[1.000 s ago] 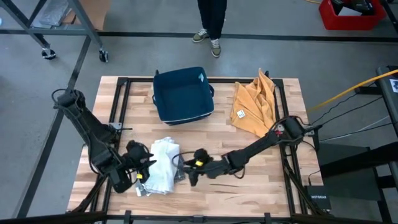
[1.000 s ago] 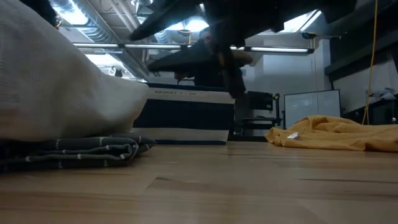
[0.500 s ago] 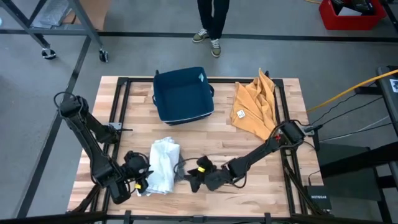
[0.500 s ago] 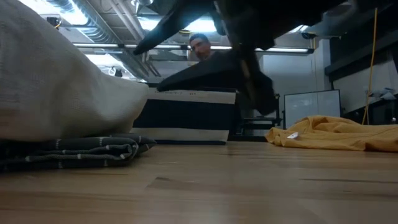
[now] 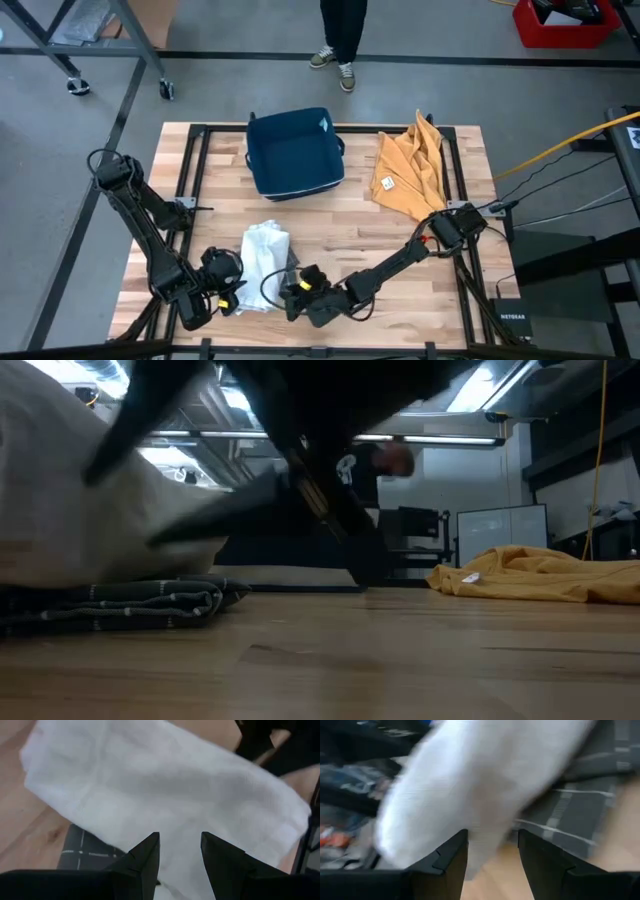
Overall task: Fold towel
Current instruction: Stack the folded white patterned towel on top of the folded gray patterned towel
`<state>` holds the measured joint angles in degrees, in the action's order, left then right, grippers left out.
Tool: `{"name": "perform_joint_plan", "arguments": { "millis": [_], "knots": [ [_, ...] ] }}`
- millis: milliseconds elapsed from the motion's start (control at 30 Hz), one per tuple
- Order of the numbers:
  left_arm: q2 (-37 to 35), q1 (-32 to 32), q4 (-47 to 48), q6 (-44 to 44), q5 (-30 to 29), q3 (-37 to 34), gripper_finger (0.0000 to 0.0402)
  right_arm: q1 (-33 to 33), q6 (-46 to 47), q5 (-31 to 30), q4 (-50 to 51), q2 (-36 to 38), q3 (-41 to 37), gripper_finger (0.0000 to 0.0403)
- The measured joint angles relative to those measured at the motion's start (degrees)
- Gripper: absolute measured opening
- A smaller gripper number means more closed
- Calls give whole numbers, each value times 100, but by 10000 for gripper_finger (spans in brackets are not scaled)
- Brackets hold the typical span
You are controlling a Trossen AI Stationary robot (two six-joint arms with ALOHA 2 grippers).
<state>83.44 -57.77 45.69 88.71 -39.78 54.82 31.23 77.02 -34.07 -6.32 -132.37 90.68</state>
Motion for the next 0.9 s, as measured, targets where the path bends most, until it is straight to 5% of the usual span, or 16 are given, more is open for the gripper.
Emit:
{"name": "perform_joint_plan", "arguments": {
  "millis": [233, 900],
  "knots": [
    [7, -96, -14, -170, 266, -8, 136, 107, 1002, -145, 366, -129, 48, 177],
    [754, 385, -1323, -961, 145, -11, 136, 45, 1023, -238, -322, -199, 48, 177]
  ]
}}
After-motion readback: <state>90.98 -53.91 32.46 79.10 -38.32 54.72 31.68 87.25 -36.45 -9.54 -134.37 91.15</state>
